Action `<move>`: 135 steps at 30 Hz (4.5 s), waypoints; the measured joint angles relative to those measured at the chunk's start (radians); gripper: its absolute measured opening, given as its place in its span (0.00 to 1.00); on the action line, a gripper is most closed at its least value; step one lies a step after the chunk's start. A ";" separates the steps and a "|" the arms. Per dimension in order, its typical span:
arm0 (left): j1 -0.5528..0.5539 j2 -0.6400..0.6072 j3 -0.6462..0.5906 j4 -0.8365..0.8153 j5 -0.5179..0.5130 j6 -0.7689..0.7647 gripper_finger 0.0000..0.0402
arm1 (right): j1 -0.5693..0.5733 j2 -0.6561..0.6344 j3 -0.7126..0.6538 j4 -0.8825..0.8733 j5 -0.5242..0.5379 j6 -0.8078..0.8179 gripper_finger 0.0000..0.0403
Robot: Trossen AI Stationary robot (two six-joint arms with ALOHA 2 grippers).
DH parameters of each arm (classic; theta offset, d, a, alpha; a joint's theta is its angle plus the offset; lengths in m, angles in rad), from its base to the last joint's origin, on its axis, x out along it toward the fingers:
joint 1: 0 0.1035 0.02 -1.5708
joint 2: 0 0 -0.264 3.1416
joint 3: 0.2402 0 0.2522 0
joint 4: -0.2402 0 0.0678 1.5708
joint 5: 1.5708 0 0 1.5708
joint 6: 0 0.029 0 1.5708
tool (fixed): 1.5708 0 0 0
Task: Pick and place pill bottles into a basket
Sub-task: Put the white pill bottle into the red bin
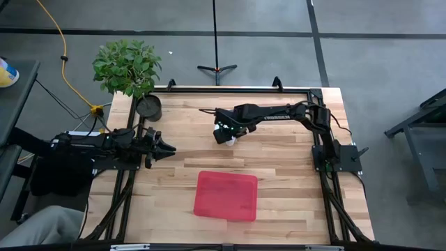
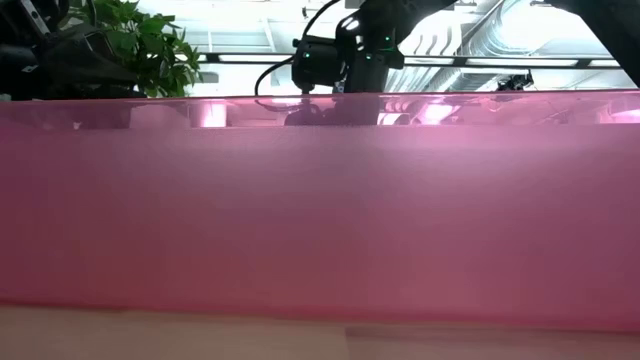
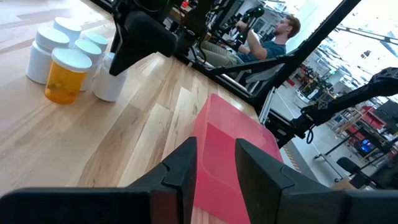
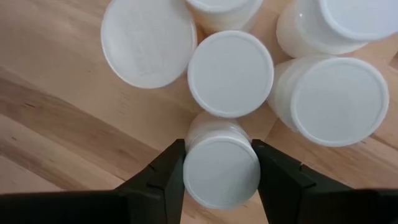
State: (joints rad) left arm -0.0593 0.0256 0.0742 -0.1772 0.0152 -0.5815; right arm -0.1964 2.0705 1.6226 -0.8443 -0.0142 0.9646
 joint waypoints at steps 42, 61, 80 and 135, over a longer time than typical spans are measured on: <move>0.000 0.002 0.000 0.001 0.000 0.000 0.36 | 0.181 -0.095 0.687 -0.401 0.271 -0.188 0.37; 0.000 0.003 0.000 0.000 -0.007 0.000 0.36 | 0.422 -0.088 0.638 -0.507 0.085 0.022 0.37; 0.000 0.003 0.000 0.000 -0.007 0.000 0.36 | 0.474 -0.085 0.195 -0.393 0.002 0.174 0.37; 0.000 0.003 0.000 0.000 -0.004 -0.027 0.36 | 0.594 0.012 0.141 -0.364 0.233 0.463 0.37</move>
State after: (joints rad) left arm -0.0593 0.0284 0.0739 -0.1773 0.0116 -0.6083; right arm 0.3977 2.0829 1.7639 -1.2086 0.2192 1.4274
